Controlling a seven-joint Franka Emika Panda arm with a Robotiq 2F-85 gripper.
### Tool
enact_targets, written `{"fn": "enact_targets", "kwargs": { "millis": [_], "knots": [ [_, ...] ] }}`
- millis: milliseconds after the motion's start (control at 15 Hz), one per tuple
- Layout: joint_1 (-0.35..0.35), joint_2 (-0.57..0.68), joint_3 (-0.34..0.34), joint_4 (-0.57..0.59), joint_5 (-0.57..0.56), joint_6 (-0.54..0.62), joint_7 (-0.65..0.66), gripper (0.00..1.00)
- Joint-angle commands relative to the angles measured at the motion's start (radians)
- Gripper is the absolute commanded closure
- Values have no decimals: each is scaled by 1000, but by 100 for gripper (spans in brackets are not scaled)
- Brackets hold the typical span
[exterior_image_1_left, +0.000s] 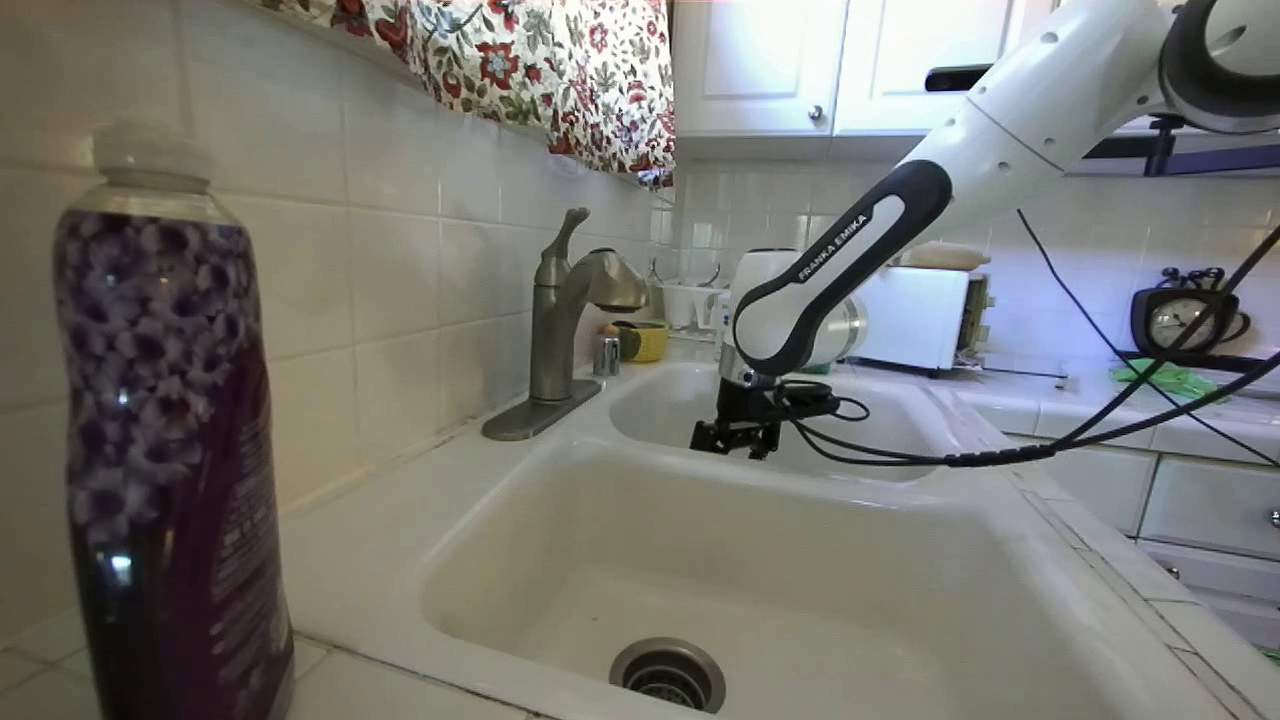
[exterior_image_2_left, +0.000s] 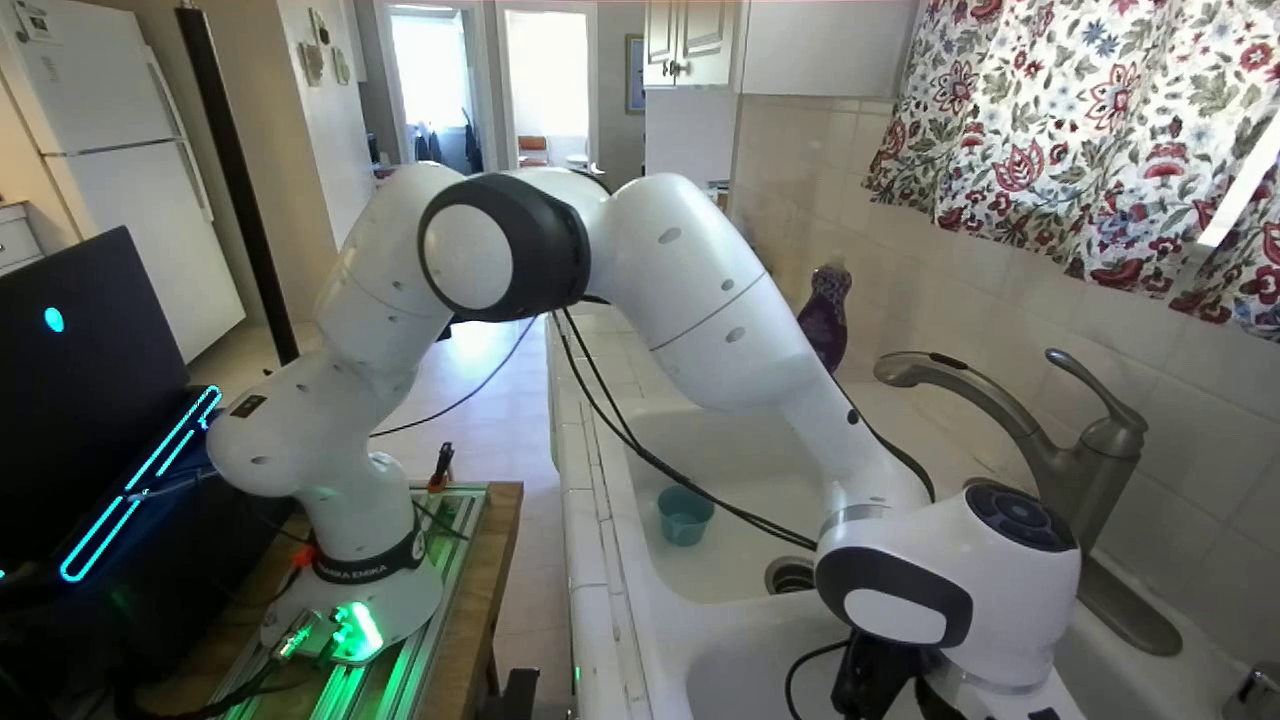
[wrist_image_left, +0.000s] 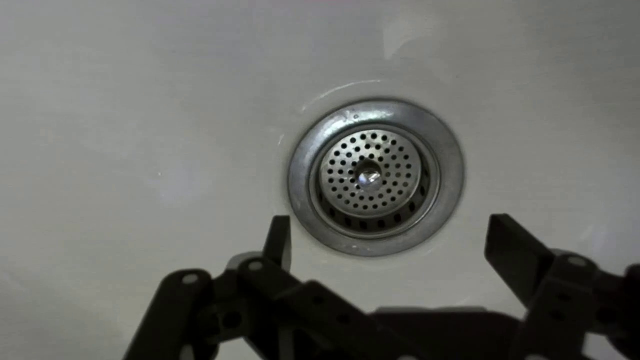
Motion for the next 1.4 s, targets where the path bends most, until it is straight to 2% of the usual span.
{"fn": "enact_targets", "kwargs": {
  "millis": [0, 400, 467, 533, 667, 733, 1200, 1333],
  "knots": [
    [-16, 95, 1, 125, 19, -79, 22, 0],
    [-49, 171, 23, 211, 59, -108, 30, 0],
    [-51, 182, 24, 223, 67, -103, 35, 5],
    [-52, 188, 24, 228, 72, -98, 39, 14],
    [-51, 199, 21, 233, 78, -91, 51, 18],
    [-51, 203, 20, 234, 81, -85, 55, 24],
    [-48, 207, 17, 218, 76, -76, 70, 21],
    [-55, 209, 24, 218, 85, -77, 65, 26]
  ]
}}
